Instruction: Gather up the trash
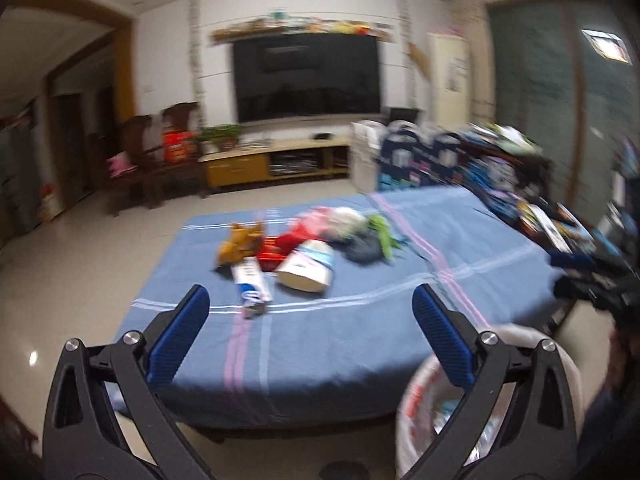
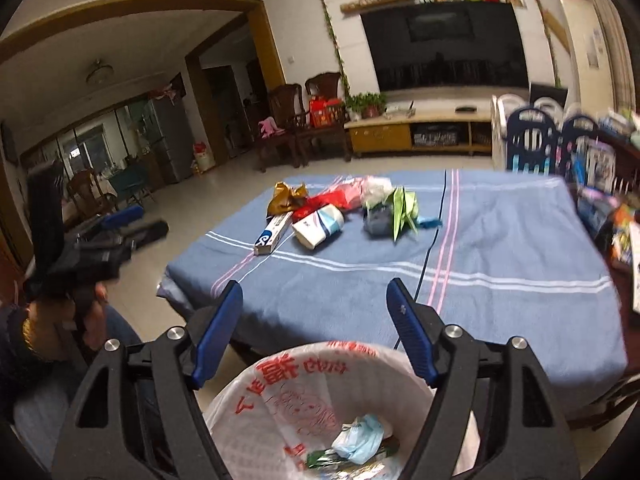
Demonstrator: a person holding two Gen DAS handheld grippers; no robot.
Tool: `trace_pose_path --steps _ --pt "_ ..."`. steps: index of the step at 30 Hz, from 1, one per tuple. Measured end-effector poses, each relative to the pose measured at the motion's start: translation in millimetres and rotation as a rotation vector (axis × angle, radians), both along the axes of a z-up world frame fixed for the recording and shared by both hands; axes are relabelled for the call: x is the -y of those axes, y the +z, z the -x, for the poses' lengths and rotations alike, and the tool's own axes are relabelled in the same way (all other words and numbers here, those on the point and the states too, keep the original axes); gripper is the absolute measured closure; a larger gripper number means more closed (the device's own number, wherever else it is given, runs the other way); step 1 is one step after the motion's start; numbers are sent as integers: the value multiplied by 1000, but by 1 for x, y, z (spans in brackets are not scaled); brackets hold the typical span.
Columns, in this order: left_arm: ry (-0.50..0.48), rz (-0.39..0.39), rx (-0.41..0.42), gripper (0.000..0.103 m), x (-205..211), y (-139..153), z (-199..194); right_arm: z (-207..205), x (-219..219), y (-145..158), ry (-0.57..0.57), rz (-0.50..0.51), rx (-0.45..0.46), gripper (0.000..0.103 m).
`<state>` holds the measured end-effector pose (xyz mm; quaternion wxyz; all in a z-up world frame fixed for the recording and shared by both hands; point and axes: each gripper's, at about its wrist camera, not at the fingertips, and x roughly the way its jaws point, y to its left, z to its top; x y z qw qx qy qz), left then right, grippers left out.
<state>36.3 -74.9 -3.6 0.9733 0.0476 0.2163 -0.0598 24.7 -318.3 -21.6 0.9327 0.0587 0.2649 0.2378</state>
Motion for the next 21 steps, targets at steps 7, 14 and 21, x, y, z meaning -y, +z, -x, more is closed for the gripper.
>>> trace_pose_path --steps 7,14,21 --pt "187 68 -118 2 -46 -11 -29 -3 -9 -3 -51 73 47 25" --pt "156 14 -137 2 -39 -20 -26 -8 0 -5 -103 61 43 25" --pt "130 -15 -127 2 -29 -20 -23 -9 1 -6 -114 69 43 25"
